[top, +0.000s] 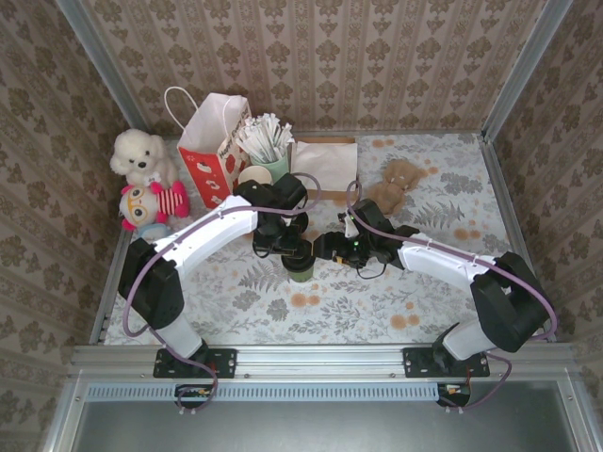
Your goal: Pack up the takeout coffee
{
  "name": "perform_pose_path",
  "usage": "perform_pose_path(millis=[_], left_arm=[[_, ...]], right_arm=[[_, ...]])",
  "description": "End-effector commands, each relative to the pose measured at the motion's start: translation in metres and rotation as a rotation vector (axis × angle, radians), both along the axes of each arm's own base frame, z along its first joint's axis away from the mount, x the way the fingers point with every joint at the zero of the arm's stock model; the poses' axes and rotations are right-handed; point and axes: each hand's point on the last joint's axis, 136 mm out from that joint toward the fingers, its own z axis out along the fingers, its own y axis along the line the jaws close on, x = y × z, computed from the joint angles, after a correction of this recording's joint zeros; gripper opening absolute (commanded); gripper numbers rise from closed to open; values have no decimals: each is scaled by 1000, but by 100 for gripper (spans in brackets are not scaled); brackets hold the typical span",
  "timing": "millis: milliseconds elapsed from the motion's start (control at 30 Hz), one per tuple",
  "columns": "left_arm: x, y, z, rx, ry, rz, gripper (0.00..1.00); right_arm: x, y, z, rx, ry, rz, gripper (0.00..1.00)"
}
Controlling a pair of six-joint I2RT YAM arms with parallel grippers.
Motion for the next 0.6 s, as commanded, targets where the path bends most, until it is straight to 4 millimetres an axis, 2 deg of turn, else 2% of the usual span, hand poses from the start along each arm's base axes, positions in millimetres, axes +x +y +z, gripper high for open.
perform_pose_path(millis=[0, 133, 333, 567], left_arm=[[-11, 4, -15, 54, 68, -37, 0], [-15, -1, -19, 40, 91, -46, 0], [-17, 0, -24, 52, 106, -59, 0], [-24, 5, -44, 81, 151, -63, 0]], right_arm=[[4, -9, -18, -69, 38, -45, 77], [-5, -18, -36, -132, 96, -35, 77], [-13, -24, -43, -161, 133, -24, 77], [-19, -31, -51, -190, 164, -25, 77]])
